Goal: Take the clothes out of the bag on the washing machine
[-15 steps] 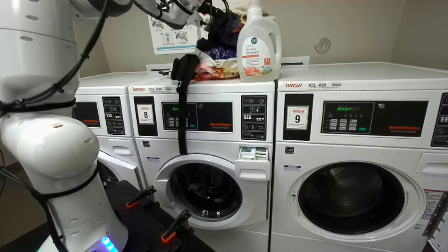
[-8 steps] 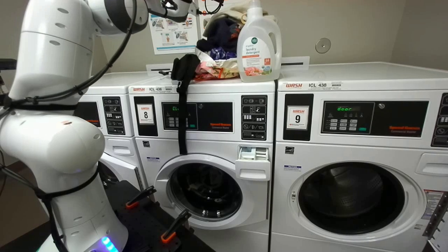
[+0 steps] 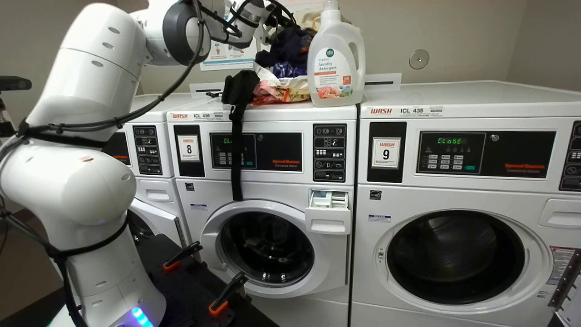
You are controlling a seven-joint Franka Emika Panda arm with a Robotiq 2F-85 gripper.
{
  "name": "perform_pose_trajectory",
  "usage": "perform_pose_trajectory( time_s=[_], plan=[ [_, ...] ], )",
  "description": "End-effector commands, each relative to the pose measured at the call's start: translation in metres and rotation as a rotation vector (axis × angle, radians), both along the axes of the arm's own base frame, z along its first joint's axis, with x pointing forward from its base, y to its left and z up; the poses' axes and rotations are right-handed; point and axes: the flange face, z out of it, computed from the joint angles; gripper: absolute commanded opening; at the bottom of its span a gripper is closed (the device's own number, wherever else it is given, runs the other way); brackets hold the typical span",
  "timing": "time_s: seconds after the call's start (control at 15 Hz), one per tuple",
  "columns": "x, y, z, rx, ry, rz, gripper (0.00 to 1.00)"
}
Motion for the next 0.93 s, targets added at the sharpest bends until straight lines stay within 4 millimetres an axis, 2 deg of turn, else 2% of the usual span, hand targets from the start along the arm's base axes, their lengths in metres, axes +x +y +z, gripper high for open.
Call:
perform_pose_trajectory(
  time_s=[0.0, 0.27, 0.53, 0.67, 0.87],
  plan=[
    [0.011, -0.006, -0.006, 0.006, 0.033, -0.038, 0.66],
    [0.012, -0.004, -0.002, 0.015, 0.028, -0.049, 0.34],
    [0.008, 0.004, -0.006, 0.02, 0.09, -0.019, 0.04],
    [0.003, 0.011, -0.004, 0.019, 0.134, 0.019, 0.01],
    [-0.008, 0.02, 0.009, 0.037, 0.181, 0.084, 0.04]
  ],
)
